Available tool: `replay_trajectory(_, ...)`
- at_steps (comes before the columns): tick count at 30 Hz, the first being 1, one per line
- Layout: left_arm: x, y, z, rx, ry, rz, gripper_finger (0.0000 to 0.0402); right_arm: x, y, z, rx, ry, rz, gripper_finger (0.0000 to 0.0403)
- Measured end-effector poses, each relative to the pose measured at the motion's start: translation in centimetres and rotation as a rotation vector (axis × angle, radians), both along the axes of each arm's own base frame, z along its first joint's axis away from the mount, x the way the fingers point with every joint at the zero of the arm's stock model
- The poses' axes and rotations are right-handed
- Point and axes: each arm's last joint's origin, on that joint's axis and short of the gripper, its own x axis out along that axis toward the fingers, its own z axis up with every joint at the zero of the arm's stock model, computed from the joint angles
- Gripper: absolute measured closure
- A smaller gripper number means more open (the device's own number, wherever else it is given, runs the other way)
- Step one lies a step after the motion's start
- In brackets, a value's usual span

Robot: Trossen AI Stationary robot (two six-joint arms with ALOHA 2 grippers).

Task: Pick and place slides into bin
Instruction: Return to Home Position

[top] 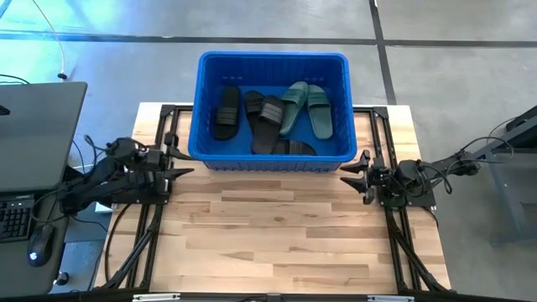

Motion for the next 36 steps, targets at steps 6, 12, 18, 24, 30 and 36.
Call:
replay_trajectory(6, 1.3, 0.6, -2.1, -0.004, -0.055, -0.028, 0.0273, 0.0, 0.0, 0.0, -0.013, 0.001, -0.001, 0.0226)
replay_trajectory(12, 2.2, 1.0, -4.4, -0.036, -0.068, -0.037, 0.0273, 0.0, 0.0, 0.0, -0.014, 0.005, 0.0, 0.0224)
replay_trajectory(18, 2.4, 1.0, -4.8, -0.01, -0.104, -0.056, 0.0273, 0.0, 0.0, -0.2, -0.011, 0.02, 0.0, 0.0224)
replay_trajectory(24, 2.5, 0.7, -4.9, -0.017, -0.098, -0.088, 0.0273, 0.0, 0.0, -0.4, -0.015, 0.037, 0.0, 0.0224)
replay_trajectory(30, 2.8, -0.3, -4.9, -0.027, -0.102, -0.105, 0.0273, 0.0, 0.0, -0.4, -0.014, 0.037, 0.0, 0.0224)
replay_trajectory(36, 3.0, -1.2, -4.9, 0.007, -0.106, -0.152, 0.0273, 0.1, 0.0, -0.5, 0.009, 0.053, -0.002, 0.0224)
